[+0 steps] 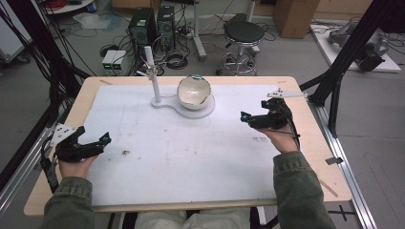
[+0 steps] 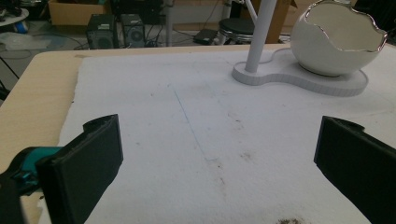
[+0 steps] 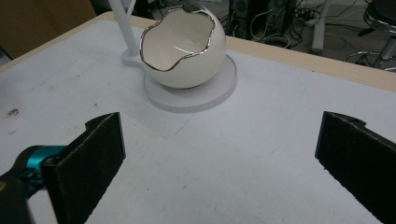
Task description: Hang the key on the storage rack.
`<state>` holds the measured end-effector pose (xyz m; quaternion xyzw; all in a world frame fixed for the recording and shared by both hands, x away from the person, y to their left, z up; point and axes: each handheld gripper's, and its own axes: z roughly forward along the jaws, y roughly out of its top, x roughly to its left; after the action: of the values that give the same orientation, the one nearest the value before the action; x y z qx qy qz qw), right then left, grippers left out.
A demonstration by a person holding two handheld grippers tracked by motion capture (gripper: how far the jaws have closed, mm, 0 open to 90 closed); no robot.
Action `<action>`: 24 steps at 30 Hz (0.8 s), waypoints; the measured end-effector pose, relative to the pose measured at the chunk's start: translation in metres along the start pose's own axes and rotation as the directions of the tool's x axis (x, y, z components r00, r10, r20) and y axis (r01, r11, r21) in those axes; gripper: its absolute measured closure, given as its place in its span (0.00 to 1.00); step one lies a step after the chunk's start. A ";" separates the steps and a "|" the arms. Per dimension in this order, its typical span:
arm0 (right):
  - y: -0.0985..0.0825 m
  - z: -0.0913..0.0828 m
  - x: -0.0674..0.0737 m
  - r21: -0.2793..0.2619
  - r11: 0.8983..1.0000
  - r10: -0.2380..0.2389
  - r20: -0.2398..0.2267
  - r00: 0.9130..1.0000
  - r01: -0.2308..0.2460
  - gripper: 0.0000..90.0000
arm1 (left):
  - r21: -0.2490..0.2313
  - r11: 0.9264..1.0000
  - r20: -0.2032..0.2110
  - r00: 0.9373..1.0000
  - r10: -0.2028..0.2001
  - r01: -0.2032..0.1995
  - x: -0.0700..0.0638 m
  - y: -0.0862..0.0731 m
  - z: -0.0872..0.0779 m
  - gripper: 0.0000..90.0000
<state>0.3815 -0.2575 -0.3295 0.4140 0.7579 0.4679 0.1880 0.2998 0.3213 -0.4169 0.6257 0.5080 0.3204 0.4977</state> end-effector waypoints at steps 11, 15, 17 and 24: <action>-0.027 -0.008 -0.009 -0.019 0.999 0.036 0.037 0.999 -0.035 0.01 | 0.001 1.000 -0.003 1.000 -0.001 0.001 -0.001 0.000 0.000 0.02; -0.035 -0.013 -0.010 -0.055 0.997 0.054 0.051 0.997 -0.051 0.01 | -0.001 1.000 -0.002 1.000 -0.002 0.002 -0.002 0.000 0.000 0.02; -0.040 -0.014 -0.011 -0.061 0.997 0.055 0.068 0.996 -0.051 0.01 | 0.001 1.000 -0.001 1.000 -0.003 0.003 -0.002 0.000 -0.001 0.02; -0.056 -0.020 -0.014 -0.090 0.995 0.046 0.122 0.991 -0.035 0.01 | -0.001 1.000 -0.004 1.000 -0.004 0.004 -0.001 0.000 -0.001 0.02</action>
<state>0.3514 -0.2919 -0.3694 0.4491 0.7148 0.4777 0.2432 0.2980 0.3204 -0.4166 0.6239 0.5102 0.3209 0.4975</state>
